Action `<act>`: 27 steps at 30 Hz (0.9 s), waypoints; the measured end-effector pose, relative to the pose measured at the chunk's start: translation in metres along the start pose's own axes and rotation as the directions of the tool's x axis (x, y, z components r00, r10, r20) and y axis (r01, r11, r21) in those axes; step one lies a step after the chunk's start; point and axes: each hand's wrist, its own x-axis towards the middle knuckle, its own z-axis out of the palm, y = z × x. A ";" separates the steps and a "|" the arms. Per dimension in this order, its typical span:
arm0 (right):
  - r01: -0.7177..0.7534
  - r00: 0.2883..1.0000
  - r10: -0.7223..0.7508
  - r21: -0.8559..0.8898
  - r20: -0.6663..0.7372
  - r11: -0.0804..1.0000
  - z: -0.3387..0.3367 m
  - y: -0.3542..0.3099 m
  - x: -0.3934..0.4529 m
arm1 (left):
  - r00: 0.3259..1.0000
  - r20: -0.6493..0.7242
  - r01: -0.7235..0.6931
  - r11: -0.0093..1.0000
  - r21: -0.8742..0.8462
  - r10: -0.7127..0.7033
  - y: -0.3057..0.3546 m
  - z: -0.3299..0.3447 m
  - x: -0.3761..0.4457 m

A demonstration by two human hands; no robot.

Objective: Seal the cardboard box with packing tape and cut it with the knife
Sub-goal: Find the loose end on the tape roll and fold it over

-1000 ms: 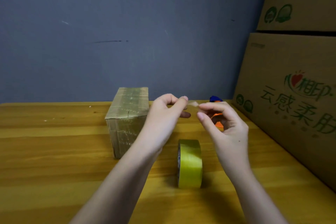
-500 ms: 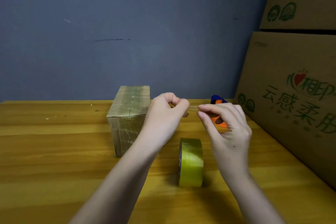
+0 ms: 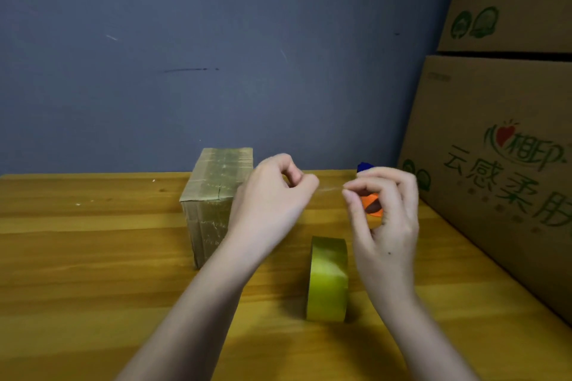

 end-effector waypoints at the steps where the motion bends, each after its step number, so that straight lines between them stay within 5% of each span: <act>1: -0.038 0.999 0.038 0.030 -0.015 0.999 -0.002 0.000 0.002 | 1.000 -0.014 -0.003 1.000 -0.019 0.002 -0.002 -0.004 0.002; 6: -0.087 0.995 0.086 0.024 0.042 0.996 -0.005 -0.001 0.005 | 0.983 0.031 -0.167 0.947 -0.275 0.182 -0.002 -0.015 0.005; 11: -0.112 0.993 0.110 0.063 0.036 0.992 -0.006 -0.002 0.004 | 0.876 0.169 -0.451 0.892 -0.044 0.451 -0.003 -0.003 0.000; 27: -0.180 0.979 0.165 0.130 0.122 0.975 -0.006 0.000 0.007 | 0.958 0.196 -0.183 0.974 -0.135 0.207 -0.006 -0.002 0.003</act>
